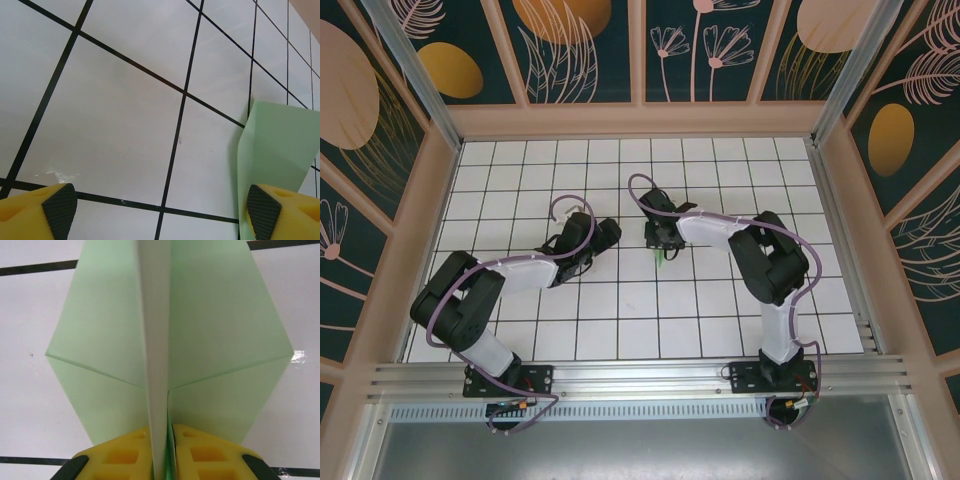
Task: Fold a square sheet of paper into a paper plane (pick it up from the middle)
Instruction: Move the paper plane to the top-center of the table.
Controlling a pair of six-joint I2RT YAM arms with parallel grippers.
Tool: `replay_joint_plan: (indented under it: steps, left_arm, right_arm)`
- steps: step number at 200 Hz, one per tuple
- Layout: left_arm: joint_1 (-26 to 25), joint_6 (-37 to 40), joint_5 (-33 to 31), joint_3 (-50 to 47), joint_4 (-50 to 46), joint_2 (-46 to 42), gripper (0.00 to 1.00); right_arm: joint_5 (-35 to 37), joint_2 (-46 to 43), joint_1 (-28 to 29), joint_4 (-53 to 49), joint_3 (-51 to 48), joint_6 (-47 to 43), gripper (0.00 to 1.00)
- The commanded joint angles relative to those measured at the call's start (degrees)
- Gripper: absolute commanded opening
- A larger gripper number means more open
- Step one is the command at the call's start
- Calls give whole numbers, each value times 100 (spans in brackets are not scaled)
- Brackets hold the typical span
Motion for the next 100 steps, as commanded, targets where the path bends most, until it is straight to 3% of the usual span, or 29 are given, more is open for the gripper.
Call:
replay_joint_plan:
  steps: [1, 51, 100]
  left_arm:
    - [23, 108, -90, -38, -93, 23, 90]
    - [32, 138, -204, -44, -202, -33, 92]
    - [209, 261, -478, -108, -537, -280, 98]
  right_arm:
    - [164, 217, 55, -226, 117, 193, 17]
    - [218, 397, 53, -229, 144, 168, 6]
    - [568, 571, -16, -407, 1272, -504, 4]
